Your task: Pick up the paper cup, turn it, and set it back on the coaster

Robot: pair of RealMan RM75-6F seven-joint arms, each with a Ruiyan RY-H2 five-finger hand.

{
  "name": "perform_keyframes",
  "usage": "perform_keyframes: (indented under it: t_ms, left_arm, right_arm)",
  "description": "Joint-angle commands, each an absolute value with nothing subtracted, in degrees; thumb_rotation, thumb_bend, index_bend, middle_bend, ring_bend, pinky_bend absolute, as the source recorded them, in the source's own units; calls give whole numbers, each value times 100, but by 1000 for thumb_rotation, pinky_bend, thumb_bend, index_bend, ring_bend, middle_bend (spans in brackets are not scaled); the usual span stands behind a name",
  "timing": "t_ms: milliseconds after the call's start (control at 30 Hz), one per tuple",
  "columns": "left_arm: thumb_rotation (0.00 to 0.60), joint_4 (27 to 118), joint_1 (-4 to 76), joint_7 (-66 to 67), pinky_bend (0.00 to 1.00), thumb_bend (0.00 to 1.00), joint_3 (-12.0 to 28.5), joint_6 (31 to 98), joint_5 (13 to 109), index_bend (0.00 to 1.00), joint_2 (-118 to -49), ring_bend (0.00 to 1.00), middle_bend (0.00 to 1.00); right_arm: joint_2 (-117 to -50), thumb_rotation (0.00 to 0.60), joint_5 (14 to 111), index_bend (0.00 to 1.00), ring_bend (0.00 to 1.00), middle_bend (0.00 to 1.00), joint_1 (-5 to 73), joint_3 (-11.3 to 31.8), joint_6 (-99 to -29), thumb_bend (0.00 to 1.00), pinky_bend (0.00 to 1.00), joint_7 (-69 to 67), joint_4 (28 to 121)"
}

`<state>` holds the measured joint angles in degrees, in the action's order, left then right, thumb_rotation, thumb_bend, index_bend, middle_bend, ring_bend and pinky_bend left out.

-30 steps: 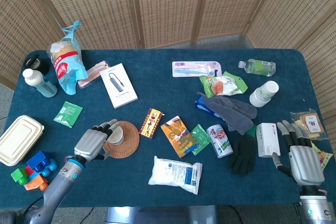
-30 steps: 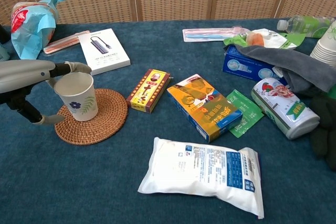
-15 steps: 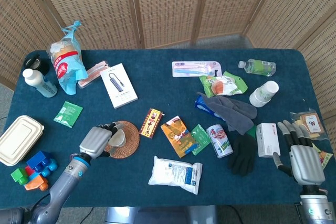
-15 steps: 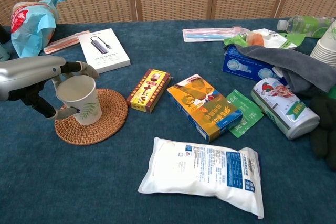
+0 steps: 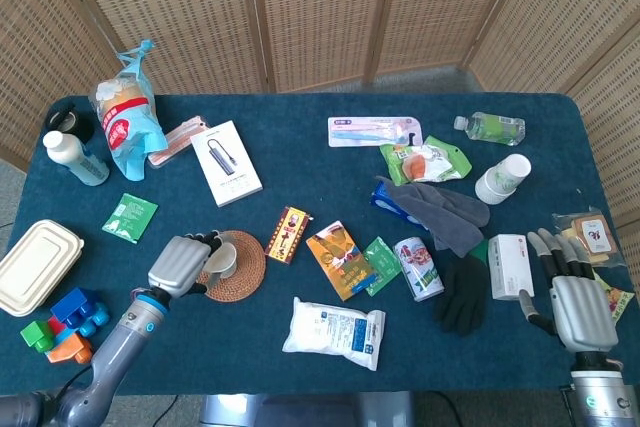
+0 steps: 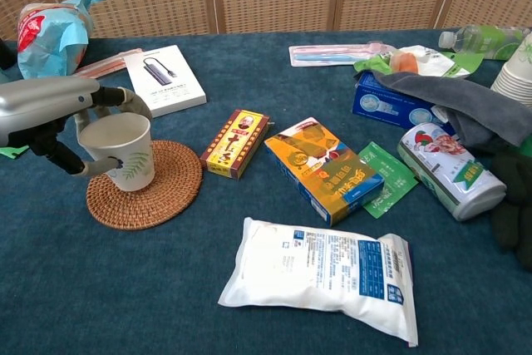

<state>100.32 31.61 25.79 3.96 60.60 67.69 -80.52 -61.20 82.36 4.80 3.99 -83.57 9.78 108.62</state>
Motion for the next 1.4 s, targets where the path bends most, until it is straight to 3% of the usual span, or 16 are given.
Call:
perform_keyframes:
  t_ms: [33,333,633,1200,1300,1400]
  left_arm:
    - [600,10274,3307,2954,477,433,435,6047,6859,220,-7723,398,301]
    - [600,10840,3754,4283,477,438,340,5769,6738,218,-7059,401,303]
    - [600,11103,4178,5678,475,442,-42,5485,6148,231,-6755,410,306]
    - [600,11245,5273,7455,451,450,-466,5532,4284,232,-7128,412,301]
    - [600,11189,5410,7570,438,450,-502,5664,4118,197,-7305,394,262]
    - [600,11159,5548,7720,396,451,-536,5838,3732,116,-7480,299,168]
  right_arm:
    - [-6115,600,8247,0,0,0,475,398,-8365,448,0,964,10855]
    - [-6127,600,8273,0,0,0,465,385,-8363,448,0,880,10807]
    - [-6092,600,8278,0,0,0,448,395,-8386,447,0,832,10806]
    - [-6099,600,8249,0,0,0,473,421,-8343,447,0,767,10792]
    - [-6094,600,8268,0,0,0,468,416,-8351,447,0,732,10793]
    - [-6083,600,8304,0,0,0,460,412,-8373,446,0,704,10794]
